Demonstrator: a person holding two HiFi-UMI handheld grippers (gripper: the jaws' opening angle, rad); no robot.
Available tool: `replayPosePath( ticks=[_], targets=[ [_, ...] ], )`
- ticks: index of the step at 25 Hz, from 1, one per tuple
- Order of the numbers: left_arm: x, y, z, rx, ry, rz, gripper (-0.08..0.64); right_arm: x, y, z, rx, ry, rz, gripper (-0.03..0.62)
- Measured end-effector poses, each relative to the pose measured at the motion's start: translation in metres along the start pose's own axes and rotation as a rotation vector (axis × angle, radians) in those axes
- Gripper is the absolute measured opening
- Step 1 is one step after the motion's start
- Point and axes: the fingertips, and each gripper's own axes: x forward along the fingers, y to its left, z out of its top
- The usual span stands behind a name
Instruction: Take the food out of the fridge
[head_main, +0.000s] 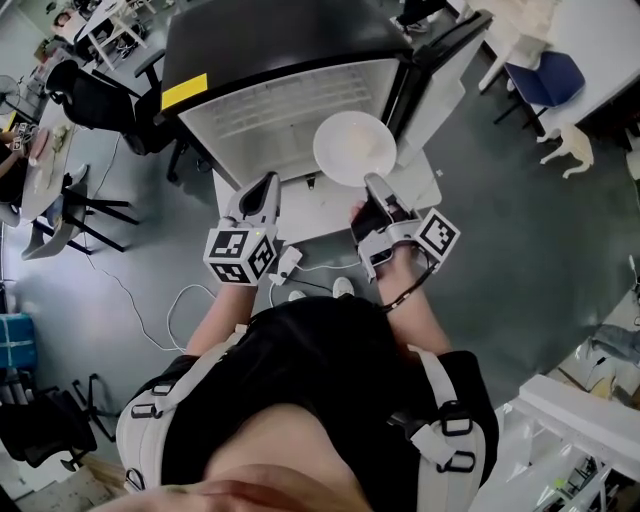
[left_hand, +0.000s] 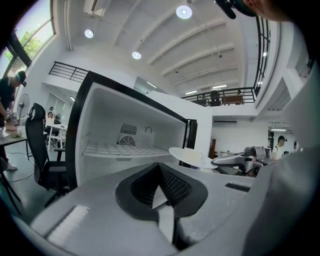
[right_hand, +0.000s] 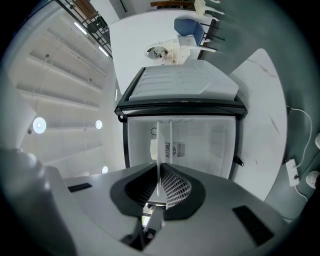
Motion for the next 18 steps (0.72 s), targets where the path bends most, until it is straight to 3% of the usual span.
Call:
replayPosePath(
  ticks=[18],
  targets=[
    [0.0072, -0.0094, -0.0061, 0.002, 0.02, -0.024, 0.002, -0.0032, -0.0015, 0.0067, -0.016, -0.002, -0.004, 0.029]
  ],
)
